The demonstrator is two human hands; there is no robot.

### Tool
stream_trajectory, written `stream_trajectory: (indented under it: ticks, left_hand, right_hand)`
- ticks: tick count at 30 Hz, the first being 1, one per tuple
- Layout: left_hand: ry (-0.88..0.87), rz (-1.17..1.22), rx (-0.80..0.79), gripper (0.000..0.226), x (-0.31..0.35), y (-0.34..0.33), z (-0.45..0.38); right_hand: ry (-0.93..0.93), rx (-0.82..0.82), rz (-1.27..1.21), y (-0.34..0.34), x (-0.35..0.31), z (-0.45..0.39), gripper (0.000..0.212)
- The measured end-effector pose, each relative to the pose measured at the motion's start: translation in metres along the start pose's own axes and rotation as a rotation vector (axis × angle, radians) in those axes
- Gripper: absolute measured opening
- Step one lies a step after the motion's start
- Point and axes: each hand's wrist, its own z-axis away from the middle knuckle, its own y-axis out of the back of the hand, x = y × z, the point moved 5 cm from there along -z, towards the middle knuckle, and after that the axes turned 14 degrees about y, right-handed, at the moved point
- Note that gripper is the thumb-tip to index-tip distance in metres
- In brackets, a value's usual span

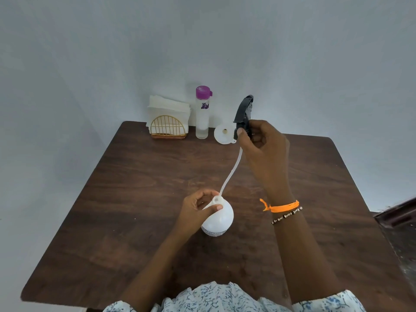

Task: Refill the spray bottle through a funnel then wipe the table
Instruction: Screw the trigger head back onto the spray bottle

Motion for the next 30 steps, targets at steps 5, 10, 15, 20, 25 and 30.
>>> stream_trajectory:
  ticks: [5,10,15,20,25,30]
  left_hand:
    - [-0.012,0.031,-0.008,0.026,0.002,-0.001,0.001]
    - [-0.018,0.015,-0.018,0.025,0.001,-0.003,0.002]
    - [-0.018,0.022,-0.014,0.032,0.000,-0.003,0.002]
    - [-0.010,0.026,-0.030,0.037,0.000,-0.003,0.002]
    - [0.026,-0.012,0.008,0.030,-0.005,0.000,0.001]
    - [0.013,-0.024,0.015,0.029,-0.006,0.001,0.000]
  right_hand:
    - [-0.077,-0.096,-0.034,-0.013,0.018,0.021,0.015]
    - [-0.191,-0.276,-0.080,-0.028,0.043,0.054,0.018]
    - [-0.231,-0.403,-0.055,-0.040,0.060,0.078,0.018]
    - [-0.251,-0.494,-0.052,-0.046,0.068,0.088,0.024]
    - [-0.283,-0.547,-0.162,-0.037,0.072,0.087,0.021]
    - [-0.272,-0.635,-0.228,-0.031,0.074,0.093,0.024]
